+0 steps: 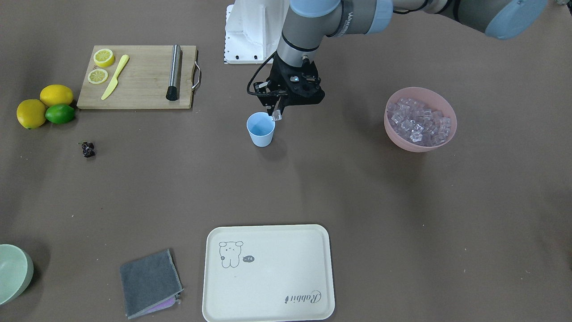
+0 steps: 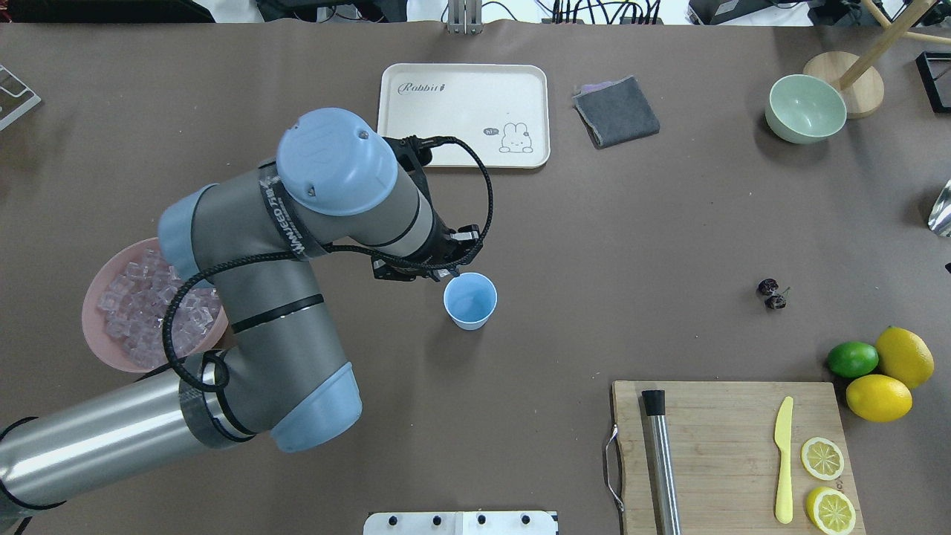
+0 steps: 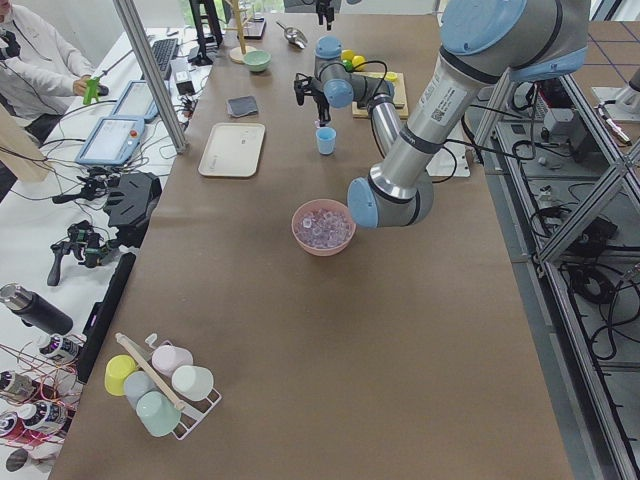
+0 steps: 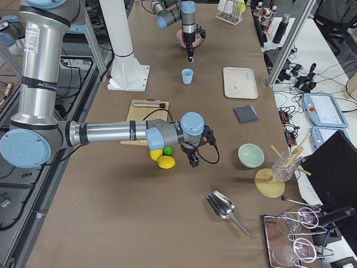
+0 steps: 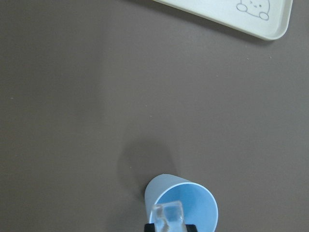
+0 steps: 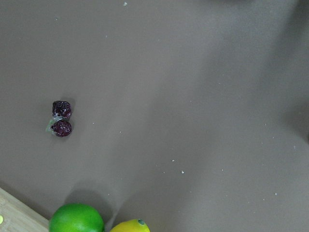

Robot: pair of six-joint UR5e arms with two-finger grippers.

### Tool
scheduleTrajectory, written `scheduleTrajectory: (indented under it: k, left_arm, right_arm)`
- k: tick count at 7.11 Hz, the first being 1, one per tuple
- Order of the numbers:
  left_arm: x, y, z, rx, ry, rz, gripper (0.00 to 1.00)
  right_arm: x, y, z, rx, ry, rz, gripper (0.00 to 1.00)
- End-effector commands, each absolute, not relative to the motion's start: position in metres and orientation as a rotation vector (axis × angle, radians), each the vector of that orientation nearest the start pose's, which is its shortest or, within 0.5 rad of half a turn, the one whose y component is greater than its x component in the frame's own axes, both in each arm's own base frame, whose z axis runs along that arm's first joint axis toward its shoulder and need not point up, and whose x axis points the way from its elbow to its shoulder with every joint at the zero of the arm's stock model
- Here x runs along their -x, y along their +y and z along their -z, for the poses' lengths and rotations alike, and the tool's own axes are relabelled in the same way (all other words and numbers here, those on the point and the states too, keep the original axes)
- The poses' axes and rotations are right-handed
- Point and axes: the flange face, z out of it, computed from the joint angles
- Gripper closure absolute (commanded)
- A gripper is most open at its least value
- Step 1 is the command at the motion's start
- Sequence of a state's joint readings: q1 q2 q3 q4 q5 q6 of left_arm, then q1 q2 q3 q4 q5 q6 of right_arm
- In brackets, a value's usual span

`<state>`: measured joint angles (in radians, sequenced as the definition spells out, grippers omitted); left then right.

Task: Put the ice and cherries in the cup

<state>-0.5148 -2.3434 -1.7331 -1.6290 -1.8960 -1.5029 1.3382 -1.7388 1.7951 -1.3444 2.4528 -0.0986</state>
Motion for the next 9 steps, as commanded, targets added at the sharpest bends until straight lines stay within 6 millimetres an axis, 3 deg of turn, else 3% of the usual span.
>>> scheduleTrajectory:
  k: [1,2,3,4,5,6,8,9]
  left_arm:
    - [-0.559,-0.411,-0.128,-0.024,1.030,0.255,0.14]
    - [-0.559,-0.411,-0.125,-0.034,1.034,0.258,0.03]
    - [-0.555,-0.412,-0.126,-0.036,1.034,0.261,0.03]
    - [-0.531,-0.418,-0.131,-0.049,1.044,0.275,0.04]
    - [-0.481,-0.407,-0.162,-0.072,1.052,0.274,0.06]
    - [-0.453,-0.407,-0.183,-0.132,1.032,0.205,0.07]
    - [-0.406,-0.425,-0.241,-0.212,0.945,-0.007,0.12]
    - [-0.358,-0.436,-0.278,-0.208,0.916,-0.061,0.12]
  right_arm:
    - [0.045,-0.434,-0.593,-0.208,-0.899,0.432,0.00]
    - [0.046,-0.433,-0.593,-0.206,-0.901,0.433,0.00]
    - [0.046,-0.433,-0.594,-0.204,-0.901,0.432,0.00]
    - [0.047,-0.434,-0.594,-0.204,-0.900,0.436,0.00]
    - [0.048,-0.434,-0.593,-0.205,-0.899,0.439,0.00]
    - [0.048,-0.433,-0.593,-0.203,-0.901,0.439,0.00]
    - [0.049,-0.431,-0.595,-0.199,-0.902,0.439,0.00]
    - [0.049,-0.431,-0.595,-0.199,-0.902,0.439,0.00]
